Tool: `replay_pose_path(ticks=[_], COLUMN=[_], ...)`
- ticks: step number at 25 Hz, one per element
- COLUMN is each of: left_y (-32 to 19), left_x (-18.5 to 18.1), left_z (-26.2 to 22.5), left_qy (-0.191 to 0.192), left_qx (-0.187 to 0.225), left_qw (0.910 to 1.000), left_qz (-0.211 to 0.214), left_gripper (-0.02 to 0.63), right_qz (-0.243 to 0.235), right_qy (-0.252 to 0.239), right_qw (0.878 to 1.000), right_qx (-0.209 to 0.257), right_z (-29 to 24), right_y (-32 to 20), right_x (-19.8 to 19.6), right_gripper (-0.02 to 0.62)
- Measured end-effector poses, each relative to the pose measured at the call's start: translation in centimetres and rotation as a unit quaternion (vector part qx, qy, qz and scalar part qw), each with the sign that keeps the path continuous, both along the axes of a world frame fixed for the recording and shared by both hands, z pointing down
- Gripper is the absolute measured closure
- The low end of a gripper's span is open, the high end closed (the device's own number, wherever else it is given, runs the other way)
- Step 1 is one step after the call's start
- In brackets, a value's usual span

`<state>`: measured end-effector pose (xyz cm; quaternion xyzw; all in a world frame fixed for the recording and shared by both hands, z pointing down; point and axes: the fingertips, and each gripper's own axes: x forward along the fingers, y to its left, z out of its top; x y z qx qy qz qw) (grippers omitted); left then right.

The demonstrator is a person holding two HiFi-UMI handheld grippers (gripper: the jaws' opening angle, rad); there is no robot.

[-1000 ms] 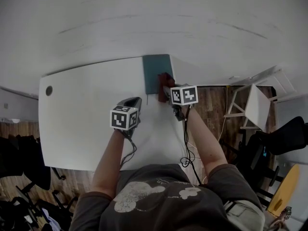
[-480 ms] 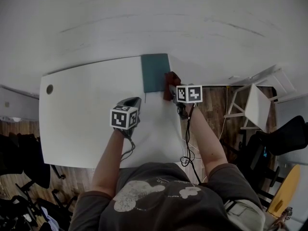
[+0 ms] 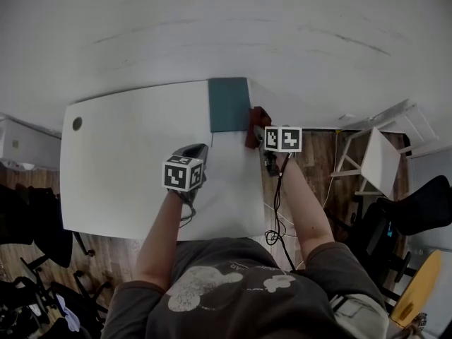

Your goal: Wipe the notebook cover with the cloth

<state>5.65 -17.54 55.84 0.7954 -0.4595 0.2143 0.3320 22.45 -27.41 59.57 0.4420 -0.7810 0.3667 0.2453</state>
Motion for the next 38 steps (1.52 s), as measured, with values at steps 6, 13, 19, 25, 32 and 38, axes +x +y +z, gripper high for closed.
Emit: replay_pose_path(ticks=[6,13,19,25,32,38], left_y=[0.8,1.3,2.2,3.6,4.3,5.2], left_x=[0.0,-0.8,-2.3,-5.0,-8.6,-11.1], left_z=[-0.5,-1.7,-2.6,-3.7,-5.4,-7.0], left_qy=[-0.009,-0.013,0.003,0.033,0.052,0.062], left_qx=[0.009,0.027,0.043,0.052,0.07,0.1], left_qw=[0.9999,0.9996,0.9987,0.9967,0.9924,0.9877], left_qz=[-0.009,0.002,0.028,0.051,0.086,0.103], left_gripper=[0.6,0.6,0.6,0.6,0.6,0.6], right_qz=[0.004,0.002,0.013,0.034,0.049,0.06], right_qy=[-0.01,-0.017,-0.014,-0.019,-0.017,-0.029], right_qw=[1.0,1.0,0.999,0.998,0.997,0.995], right_qx=[0.008,0.025,0.039,0.048,0.064,0.076], right_z=[-0.1,-2.2,-3.9,-5.7,-8.0,-9.4], right_y=[0.1,1.2,3.1,5.9,8.4,10.9], right_x=[0.6,-0.6,-2.8,-6.3,-10.8,-14.4], right_gripper=[0.488,0.488,0.488,0.488,0.487,0.488])
